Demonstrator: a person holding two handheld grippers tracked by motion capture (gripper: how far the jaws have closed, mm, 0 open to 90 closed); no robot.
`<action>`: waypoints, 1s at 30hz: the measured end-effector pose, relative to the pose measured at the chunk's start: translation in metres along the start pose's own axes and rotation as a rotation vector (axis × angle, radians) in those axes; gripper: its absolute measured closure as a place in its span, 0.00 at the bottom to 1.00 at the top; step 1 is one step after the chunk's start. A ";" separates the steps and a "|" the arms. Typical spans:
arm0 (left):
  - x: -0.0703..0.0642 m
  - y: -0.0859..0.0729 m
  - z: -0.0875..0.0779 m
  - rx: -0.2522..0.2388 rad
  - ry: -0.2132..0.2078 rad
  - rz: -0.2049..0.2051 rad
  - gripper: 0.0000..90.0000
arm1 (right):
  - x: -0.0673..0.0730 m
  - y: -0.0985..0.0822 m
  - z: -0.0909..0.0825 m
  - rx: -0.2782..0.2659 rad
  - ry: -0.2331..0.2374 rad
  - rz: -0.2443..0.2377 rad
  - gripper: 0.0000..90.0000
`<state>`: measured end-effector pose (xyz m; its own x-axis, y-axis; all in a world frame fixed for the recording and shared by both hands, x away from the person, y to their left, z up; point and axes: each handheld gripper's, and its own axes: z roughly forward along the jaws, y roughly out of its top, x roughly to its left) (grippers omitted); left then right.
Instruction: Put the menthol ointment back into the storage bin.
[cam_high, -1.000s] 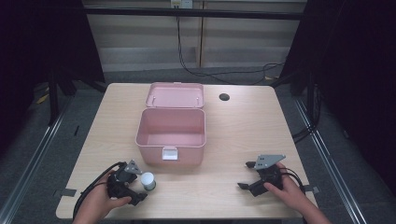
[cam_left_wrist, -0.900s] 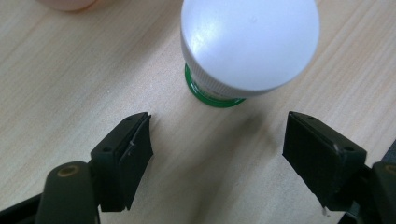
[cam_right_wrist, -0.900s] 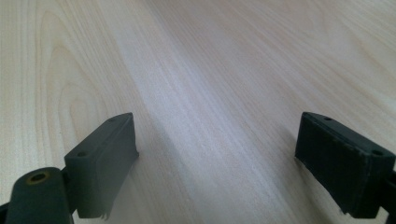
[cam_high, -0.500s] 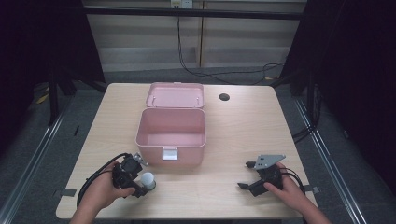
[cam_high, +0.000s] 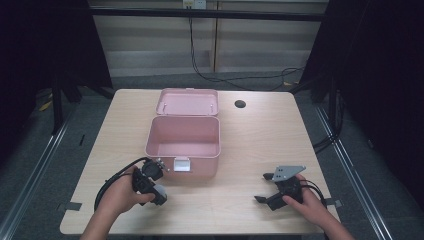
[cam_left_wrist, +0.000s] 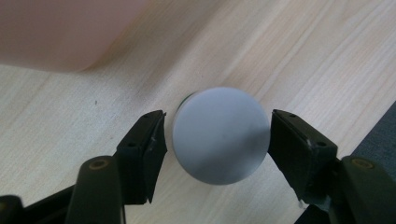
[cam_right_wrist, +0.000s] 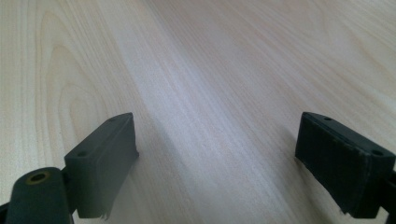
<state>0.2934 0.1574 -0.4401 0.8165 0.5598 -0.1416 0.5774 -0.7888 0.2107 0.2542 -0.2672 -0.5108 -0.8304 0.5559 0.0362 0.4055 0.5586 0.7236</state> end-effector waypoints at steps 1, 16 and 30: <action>0.000 0.001 0.000 0.005 -0.002 -0.001 0.42 | 0.000 0.000 0.000 0.000 0.000 0.000 0.14; 0.001 0.012 -0.019 0.088 0.009 -0.100 0.55 | 0.000 0.000 0.000 0.000 0.000 0.000 0.14; -0.001 0.025 -0.059 0.084 -0.042 -0.158 0.56 | 0.000 0.000 0.000 0.000 0.000 0.000 0.14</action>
<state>0.3068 0.1523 -0.3776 0.7141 0.6688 -0.2067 0.6956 -0.7112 0.1018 0.2542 -0.2672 -0.5107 -0.8304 0.5559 0.0361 0.4054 0.5587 0.7235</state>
